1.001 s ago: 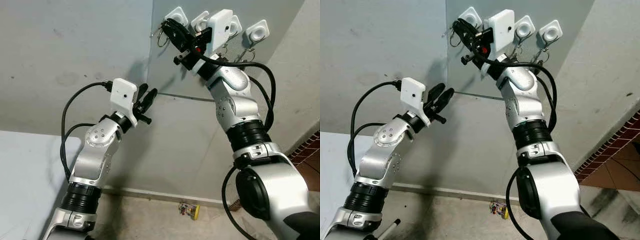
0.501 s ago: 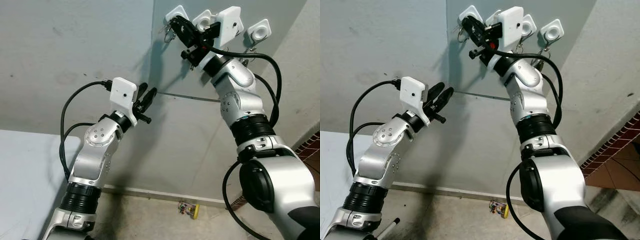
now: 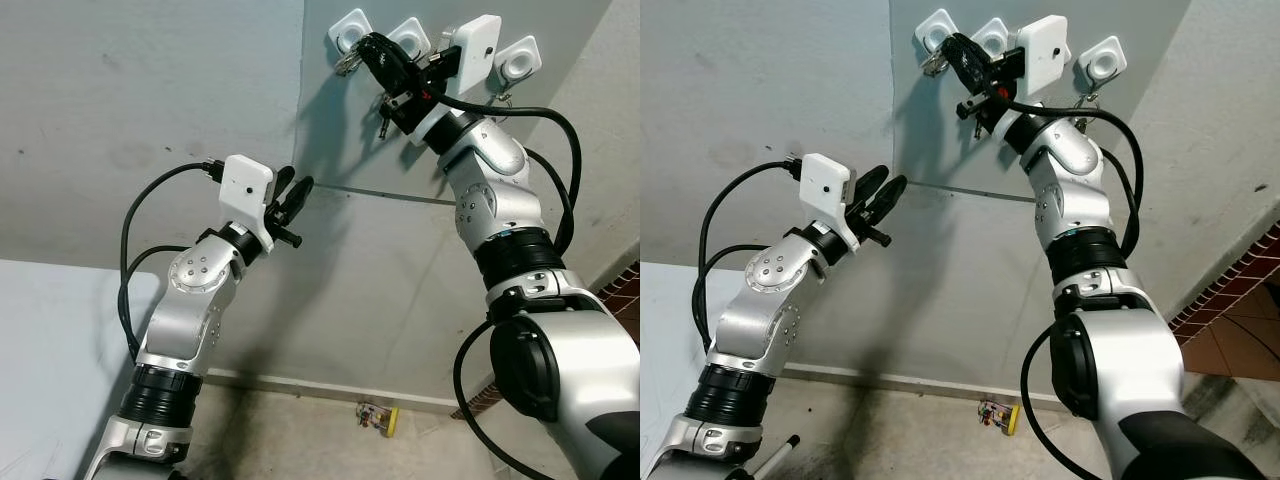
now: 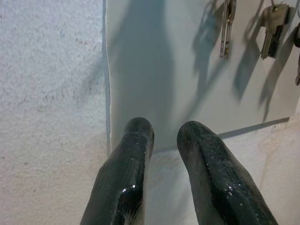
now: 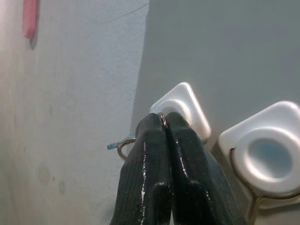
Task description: Hang keys on a hook
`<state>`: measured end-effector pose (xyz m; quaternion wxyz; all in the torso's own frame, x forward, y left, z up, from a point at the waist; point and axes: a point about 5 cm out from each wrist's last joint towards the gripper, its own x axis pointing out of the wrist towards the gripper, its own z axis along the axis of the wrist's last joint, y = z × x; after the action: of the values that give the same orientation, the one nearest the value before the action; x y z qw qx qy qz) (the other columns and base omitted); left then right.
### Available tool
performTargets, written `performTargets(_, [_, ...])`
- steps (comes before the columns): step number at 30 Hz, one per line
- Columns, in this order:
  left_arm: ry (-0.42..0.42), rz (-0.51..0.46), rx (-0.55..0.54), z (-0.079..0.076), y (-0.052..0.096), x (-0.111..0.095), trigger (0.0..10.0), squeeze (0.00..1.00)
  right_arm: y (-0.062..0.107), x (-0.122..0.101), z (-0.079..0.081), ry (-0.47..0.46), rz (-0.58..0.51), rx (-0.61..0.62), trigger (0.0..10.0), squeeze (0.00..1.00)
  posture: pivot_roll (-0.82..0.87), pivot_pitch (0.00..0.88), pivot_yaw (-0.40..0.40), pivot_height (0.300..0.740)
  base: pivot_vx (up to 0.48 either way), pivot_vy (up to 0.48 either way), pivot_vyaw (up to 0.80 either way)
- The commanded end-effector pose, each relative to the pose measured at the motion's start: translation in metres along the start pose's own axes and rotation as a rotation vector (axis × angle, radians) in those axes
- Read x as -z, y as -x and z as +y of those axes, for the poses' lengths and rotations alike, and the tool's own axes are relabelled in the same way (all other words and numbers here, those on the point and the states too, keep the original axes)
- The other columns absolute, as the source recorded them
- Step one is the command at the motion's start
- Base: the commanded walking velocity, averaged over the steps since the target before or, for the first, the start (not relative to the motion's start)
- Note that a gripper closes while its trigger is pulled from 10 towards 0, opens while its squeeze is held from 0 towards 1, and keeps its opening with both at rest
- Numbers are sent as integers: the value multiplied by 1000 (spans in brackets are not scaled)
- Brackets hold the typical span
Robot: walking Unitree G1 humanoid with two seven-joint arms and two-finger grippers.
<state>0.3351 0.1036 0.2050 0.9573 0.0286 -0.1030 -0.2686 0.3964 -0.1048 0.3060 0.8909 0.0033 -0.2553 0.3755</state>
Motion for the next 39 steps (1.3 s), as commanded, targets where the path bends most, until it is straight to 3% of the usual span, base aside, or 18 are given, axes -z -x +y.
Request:
performTargets(1, [-13,-19,1,0,-2,-7,10000,0,3,0,-1,17,19,-24,10000,0,-45,62,-84,740,0,0,0])
performTargets(23, [-19,-26,-10,4,-4,-11,10000,0,15,13,0,2,79,-63,10000,0,-43,60,-76,740,0,0,0])
performTargets(25, [-19,-27,-10,4,-4,-11,10000,0,15,13,0,-3,79,-63,10000,47,-43,60,-76,740,0,0,0])
performTargets(26, [-20,-26,-12,4,-4,-11,10000,0,16,13,-1,-18,75,-63,10000,1000,-41,58,-77,740,0,0,0])
performTargets(39, [-28,-33,-23,5,-1,-8,10000,0,34,32,7,-49,95,-50,10000,1000,-37,57,-74,740,0,0,0])
